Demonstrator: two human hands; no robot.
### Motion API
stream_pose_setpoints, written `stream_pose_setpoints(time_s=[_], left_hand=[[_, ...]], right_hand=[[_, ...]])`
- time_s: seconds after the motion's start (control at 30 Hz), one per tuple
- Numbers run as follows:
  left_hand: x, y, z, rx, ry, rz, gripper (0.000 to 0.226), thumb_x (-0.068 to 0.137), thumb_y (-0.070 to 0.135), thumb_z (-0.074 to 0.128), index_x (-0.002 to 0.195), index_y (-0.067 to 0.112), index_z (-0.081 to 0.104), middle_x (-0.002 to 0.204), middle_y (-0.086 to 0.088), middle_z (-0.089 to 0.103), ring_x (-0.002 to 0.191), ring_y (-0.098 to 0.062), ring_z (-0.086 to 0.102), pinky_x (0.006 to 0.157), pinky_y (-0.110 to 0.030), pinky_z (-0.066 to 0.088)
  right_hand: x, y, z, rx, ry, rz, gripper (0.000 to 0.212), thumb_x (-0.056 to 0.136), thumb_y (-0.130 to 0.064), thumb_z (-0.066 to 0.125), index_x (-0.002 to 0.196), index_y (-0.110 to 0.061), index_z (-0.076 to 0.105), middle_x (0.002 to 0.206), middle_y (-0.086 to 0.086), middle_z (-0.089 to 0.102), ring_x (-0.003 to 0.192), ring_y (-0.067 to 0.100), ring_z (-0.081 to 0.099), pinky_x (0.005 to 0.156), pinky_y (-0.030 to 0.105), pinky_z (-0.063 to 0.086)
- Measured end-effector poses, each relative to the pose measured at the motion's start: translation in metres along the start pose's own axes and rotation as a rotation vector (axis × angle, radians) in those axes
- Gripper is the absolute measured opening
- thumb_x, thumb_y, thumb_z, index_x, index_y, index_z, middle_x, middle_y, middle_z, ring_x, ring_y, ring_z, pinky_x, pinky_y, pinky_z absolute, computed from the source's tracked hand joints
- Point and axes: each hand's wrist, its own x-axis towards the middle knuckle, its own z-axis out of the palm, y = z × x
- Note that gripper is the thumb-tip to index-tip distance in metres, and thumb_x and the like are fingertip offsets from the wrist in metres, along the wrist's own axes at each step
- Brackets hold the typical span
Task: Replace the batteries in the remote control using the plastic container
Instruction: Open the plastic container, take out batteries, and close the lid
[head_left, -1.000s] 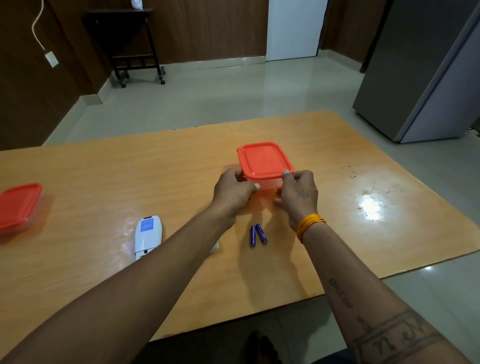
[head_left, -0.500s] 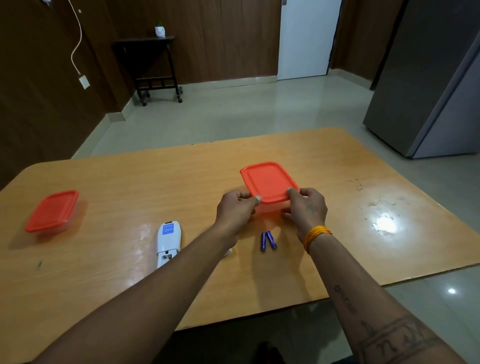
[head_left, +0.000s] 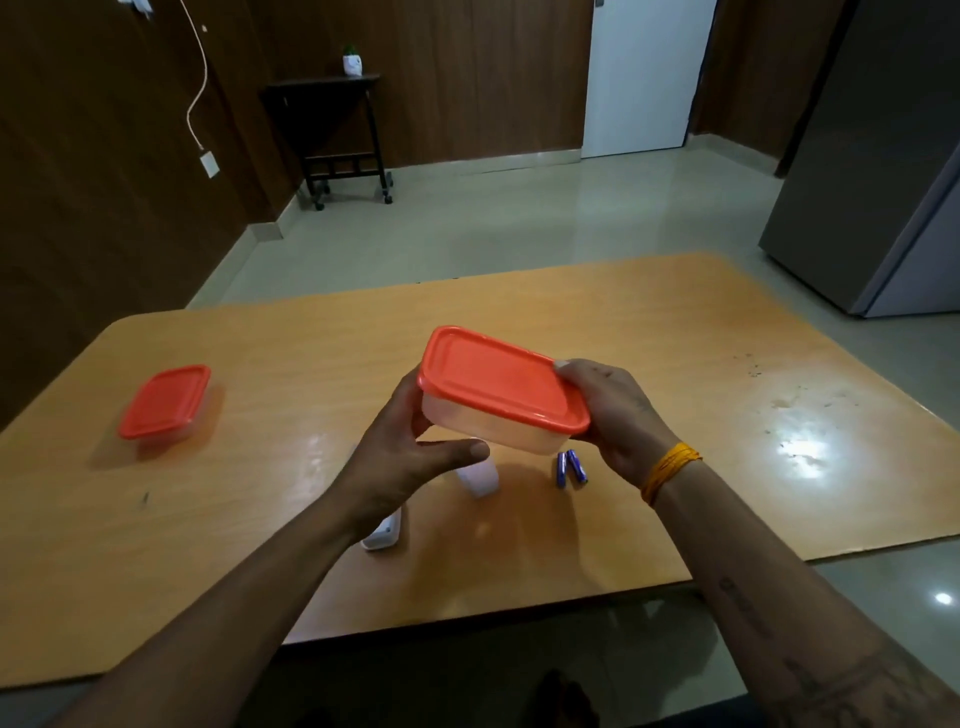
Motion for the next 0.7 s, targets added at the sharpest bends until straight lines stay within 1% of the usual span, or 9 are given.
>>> stream_pose_setpoints(time_s=[0.07, 0.13, 0.23, 0.33, 0.43, 0.5, 0.57, 0.6, 0.7], left_hand=[[-0.005, 0.001, -0.005, -0.022, 0.007, 0.004, 0.107, 0.063, 0.039, 0.095, 0.155, 0.033, 0.041, 0.143, 0.006, 0.064, 0.131, -0.012, 0.062, 0.099, -0.030, 0.058], [-0.008, 0.002, -0.009, 0.015, 0.019, 0.003, 0.108, 0.058, 0.045, 0.093, 0.152, 0.033, 0.042, 0.141, 0.005, 0.062, 0.129, -0.015, 0.061, 0.102, -0.037, 0.058], [-0.009, 0.001, -0.015, 0.036, -0.007, -0.013, 0.109, 0.055, 0.044, 0.093, 0.150, 0.029, 0.041, 0.139, 0.003, 0.059, 0.130, -0.017, 0.059, 0.106, -0.046, 0.057], [-0.012, 0.002, -0.017, 0.035, -0.029, -0.017, 0.109, 0.058, 0.045, 0.092, 0.153, 0.027, 0.041, 0.142, 0.000, 0.060, 0.131, -0.019, 0.060, 0.107, -0.048, 0.057], [-0.014, 0.003, -0.013, 0.086, 0.037, 0.014, 0.107, 0.058, 0.050, 0.092, 0.151, 0.026, 0.044, 0.140, 0.002, 0.063, 0.128, -0.020, 0.063, 0.103, -0.046, 0.059], [-0.013, 0.002, -0.010, 0.127, 0.107, 0.032, 0.109, 0.056, 0.053, 0.093, 0.149, 0.026, 0.044, 0.139, 0.004, 0.062, 0.126, -0.019, 0.063, 0.101, -0.042, 0.061], [-0.010, 0.000, -0.010, 0.177, 0.183, 0.041, 0.110, 0.057, 0.049, 0.098, 0.148, 0.026, 0.041, 0.139, 0.005, 0.060, 0.125, -0.018, 0.062, 0.099, -0.037, 0.060], [-0.007, -0.002, -0.011, 0.197, 0.219, 0.043, 0.109, 0.058, 0.045, 0.100, 0.147, 0.026, 0.041, 0.139, 0.005, 0.060, 0.125, -0.017, 0.062, 0.098, -0.036, 0.059], [-0.001, -0.009, -0.010, 0.256, 0.299, 0.046, 0.111, 0.059, 0.044, 0.102, 0.148, 0.025, 0.037, 0.143, 0.002, 0.057, 0.127, -0.019, 0.060, 0.100, -0.037, 0.058]], right_hand=[[-0.004, 0.000, 0.006, -0.010, -0.039, 0.002, 0.018, 0.107, -0.030, 0.058, 0.102, -0.018, 0.071, 0.101, 0.013, 0.072, 0.081, 0.025, 0.070, 0.057, 0.028, 0.060], [-0.007, 0.002, 0.009, -0.039, -0.070, 0.012, 0.020, 0.106, -0.031, 0.059, 0.103, -0.017, 0.072, 0.101, 0.014, 0.071, 0.085, 0.028, 0.069, 0.062, 0.032, 0.058], [-0.011, 0.008, 0.012, -0.076, -0.068, 0.013, 0.022, 0.106, -0.032, 0.060, 0.101, -0.015, 0.072, 0.100, 0.016, 0.070, 0.086, 0.030, 0.067, 0.064, 0.034, 0.055], [-0.016, 0.009, 0.012, -0.109, -0.059, -0.005, 0.024, 0.106, -0.034, 0.059, 0.104, -0.015, 0.073, 0.100, 0.015, 0.072, 0.084, 0.028, 0.068, 0.066, 0.034, 0.055], [-0.018, 0.009, 0.012, -0.173, -0.036, -0.026, 0.028, 0.108, -0.039, 0.055, 0.105, -0.018, 0.073, 0.104, 0.017, 0.075, 0.084, 0.025, 0.071, 0.066, 0.033, 0.058], [-0.016, 0.010, 0.012, -0.305, 0.076, -0.157, 0.032, 0.109, -0.042, 0.051, 0.103, -0.020, 0.075, 0.103, 0.012, 0.076, 0.088, 0.026, 0.073, 0.071, 0.038, 0.062], [-0.015, 0.010, 0.011, -0.512, 0.191, -0.389, 0.033, 0.109, -0.042, 0.050, 0.107, -0.021, 0.075, 0.101, 0.001, 0.076, 0.095, 0.023, 0.071, 0.083, 0.049, 0.064], [-0.018, 0.009, 0.013, -0.606, 0.215, -0.502, 0.033, 0.108, -0.042, 0.051, 0.111, -0.018, 0.075, 0.102, -0.003, 0.074, 0.097, 0.020, 0.069, 0.085, 0.051, 0.062], [-0.036, 0.005, 0.030, -0.707, 0.128, -0.740, 0.035, 0.103, -0.043, 0.057, 0.117, -0.015, 0.074, 0.110, -0.005, 0.073, 0.103, 0.014, 0.068, 0.087, 0.043, 0.060]])
